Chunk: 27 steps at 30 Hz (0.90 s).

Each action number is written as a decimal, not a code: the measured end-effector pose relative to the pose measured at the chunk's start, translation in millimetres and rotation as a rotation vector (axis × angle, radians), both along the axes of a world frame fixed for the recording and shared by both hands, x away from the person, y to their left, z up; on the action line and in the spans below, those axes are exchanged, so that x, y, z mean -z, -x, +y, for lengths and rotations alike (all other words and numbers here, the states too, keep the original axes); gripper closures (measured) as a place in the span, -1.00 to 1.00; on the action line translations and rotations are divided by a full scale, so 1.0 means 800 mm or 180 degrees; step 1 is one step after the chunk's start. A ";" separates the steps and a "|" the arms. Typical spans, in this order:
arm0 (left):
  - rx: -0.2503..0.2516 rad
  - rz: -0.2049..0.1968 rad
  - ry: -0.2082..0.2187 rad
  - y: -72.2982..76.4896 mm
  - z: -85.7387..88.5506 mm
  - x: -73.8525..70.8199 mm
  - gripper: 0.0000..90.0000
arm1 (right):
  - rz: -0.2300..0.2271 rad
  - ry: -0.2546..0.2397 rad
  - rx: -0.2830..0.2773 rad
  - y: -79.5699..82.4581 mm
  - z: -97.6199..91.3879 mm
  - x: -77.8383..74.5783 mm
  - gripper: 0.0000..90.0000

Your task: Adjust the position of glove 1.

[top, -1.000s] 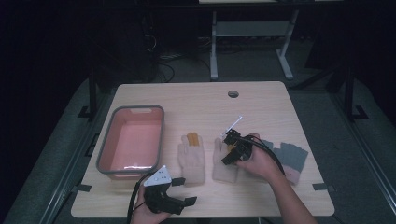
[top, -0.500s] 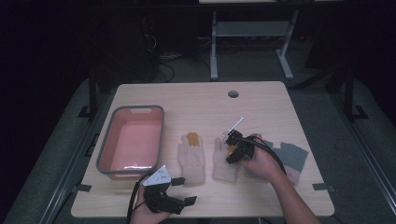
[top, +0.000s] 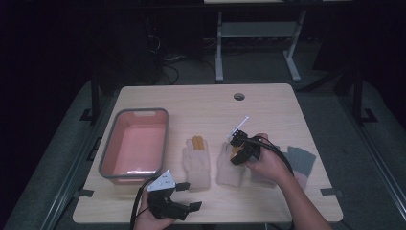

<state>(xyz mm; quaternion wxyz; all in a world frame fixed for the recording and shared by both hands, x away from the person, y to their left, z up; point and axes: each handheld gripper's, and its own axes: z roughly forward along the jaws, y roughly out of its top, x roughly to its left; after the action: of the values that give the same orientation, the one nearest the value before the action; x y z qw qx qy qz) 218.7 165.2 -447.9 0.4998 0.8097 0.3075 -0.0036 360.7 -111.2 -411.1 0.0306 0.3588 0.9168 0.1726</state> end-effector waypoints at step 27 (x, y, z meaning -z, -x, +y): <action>-0.0045 -0.0024 0.0015 0.002 0.004 -0.003 -0.60 | -0.0276 -0.0147 -0.0303 0.008 0.024 -0.064 0.38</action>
<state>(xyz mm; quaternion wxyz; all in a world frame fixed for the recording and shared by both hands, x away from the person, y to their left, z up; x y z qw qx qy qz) 217.0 168.2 -445.4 0.5029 0.8064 0.3112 0.0022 354.1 -92.2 -359.7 0.0537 0.3076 0.9264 0.2103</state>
